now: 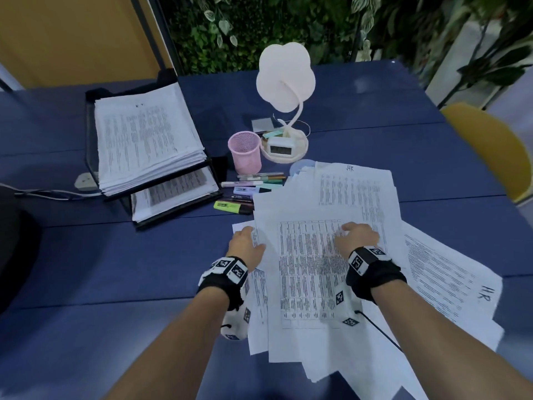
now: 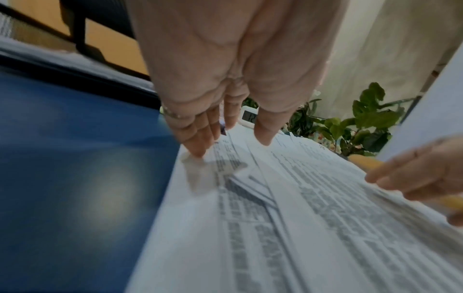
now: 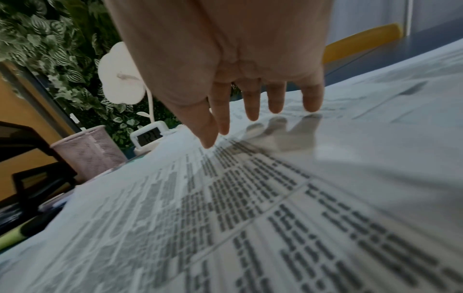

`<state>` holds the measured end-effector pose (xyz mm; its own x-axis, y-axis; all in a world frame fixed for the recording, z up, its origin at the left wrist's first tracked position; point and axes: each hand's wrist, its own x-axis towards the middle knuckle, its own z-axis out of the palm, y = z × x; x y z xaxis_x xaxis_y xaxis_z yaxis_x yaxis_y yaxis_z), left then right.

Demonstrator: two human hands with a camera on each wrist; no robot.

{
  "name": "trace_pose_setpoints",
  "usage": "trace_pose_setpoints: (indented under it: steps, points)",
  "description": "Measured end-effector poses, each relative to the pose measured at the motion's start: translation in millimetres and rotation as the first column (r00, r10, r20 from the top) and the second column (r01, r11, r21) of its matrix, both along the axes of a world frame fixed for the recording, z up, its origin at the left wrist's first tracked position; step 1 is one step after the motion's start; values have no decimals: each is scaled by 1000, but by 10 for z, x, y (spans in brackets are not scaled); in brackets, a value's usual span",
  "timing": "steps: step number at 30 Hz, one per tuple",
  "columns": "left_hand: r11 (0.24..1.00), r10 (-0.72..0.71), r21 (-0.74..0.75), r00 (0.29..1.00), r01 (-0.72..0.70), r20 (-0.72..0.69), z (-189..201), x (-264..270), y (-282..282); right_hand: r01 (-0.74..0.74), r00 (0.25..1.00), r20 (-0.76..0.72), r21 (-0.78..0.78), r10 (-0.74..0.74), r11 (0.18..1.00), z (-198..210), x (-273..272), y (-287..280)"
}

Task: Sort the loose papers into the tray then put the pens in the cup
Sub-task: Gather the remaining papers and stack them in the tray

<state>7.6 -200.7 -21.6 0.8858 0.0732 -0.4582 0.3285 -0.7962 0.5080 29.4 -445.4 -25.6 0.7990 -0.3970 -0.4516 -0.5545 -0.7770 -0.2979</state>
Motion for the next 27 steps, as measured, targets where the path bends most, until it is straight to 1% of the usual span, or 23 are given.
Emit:
trace_pose_setpoints:
  steps: [2,4,5,7,10,12,15,17,19,21,23,24,25,27]
  points:
    - [990,125,-68,992,-125,-7,-23,10,-106,-9,998,-61,-89,4,996,-33,-4,-119]
    - [959,249,-133,968,-250,-24,-23,19,-196,11,995,-96,-106,-21,994,-67,-17,-221]
    - [945,286,-154,958,-288,-36,-18,18,-235,17,993,-112,-102,-28,995,-69,-20,-258]
    - [944,280,-165,958,-285,-56,-6,13,-315,3,990,-137,-105,-18,994,-55,-3,-320]
    - [977,156,-140,987,-160,-37,-10,-3,-443,9,992,-127,-105,-22,994,-29,30,-429]
    - [974,139,-178,990,-140,-19,-20,-19,-512,50,991,-119,-115,-63,992,-12,25,-499]
    - [950,161,-270,987,-156,-2,-41,-37,-527,84,989,-116,-109,-96,991,-57,0,-535]
    - [922,207,-334,978,-195,1,-17,-52,-473,143,987,-57,-80,-148,986,-111,-1,-540]
    - [887,250,-402,968,-228,1,17,-73,-378,234,972,24,-54,-233,971,-130,-6,-577]
    - [836,282,-488,959,-252,-12,59,-112,-257,262,963,67,-30,-259,965,-123,10,-625]
    - [804,297,-526,954,-278,-50,61,-151,-123,243,965,99,-12,-241,970,-107,50,-652]
    - [806,295,-518,953,-287,-70,43,-162,-63,224,969,104,-8,-222,974,-92,74,-647]
    - [810,294,-508,952,-293,-82,15,-171,-7,183,979,97,-6,-181,983,-86,99,-631]
    - [814,296,-488,948,-314,-116,-16,-176,51,42,996,75,12,-42,999,-20,115,-558]
